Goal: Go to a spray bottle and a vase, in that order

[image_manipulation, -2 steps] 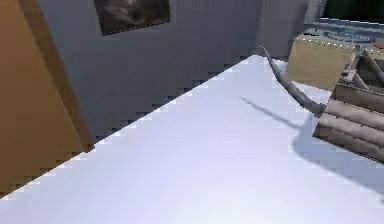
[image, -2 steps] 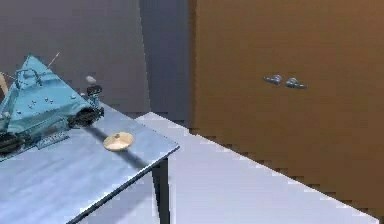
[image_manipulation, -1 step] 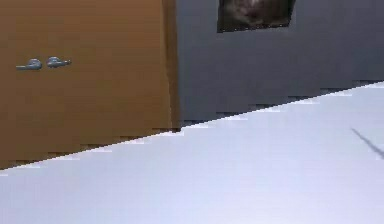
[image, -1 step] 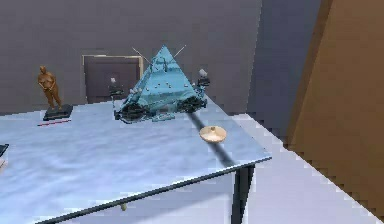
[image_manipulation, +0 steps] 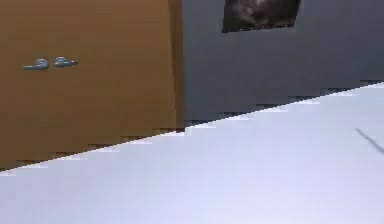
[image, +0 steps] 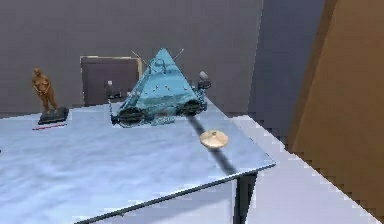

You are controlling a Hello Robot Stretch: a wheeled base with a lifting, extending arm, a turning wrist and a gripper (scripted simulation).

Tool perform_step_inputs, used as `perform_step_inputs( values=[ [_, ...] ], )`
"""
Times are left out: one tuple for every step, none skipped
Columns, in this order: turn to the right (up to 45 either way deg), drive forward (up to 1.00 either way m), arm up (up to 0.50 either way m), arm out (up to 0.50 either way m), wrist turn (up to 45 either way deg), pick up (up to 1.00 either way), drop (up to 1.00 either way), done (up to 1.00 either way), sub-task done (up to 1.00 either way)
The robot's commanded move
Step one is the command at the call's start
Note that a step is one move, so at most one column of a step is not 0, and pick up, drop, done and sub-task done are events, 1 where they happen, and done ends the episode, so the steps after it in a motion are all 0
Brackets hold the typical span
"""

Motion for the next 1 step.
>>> perform_step_inputs(
  values=[
    [0.0, 0.0, 0.0, 0.0, 0.0, 0.0, 0.0, 1.0, 0.0]
  ],
)
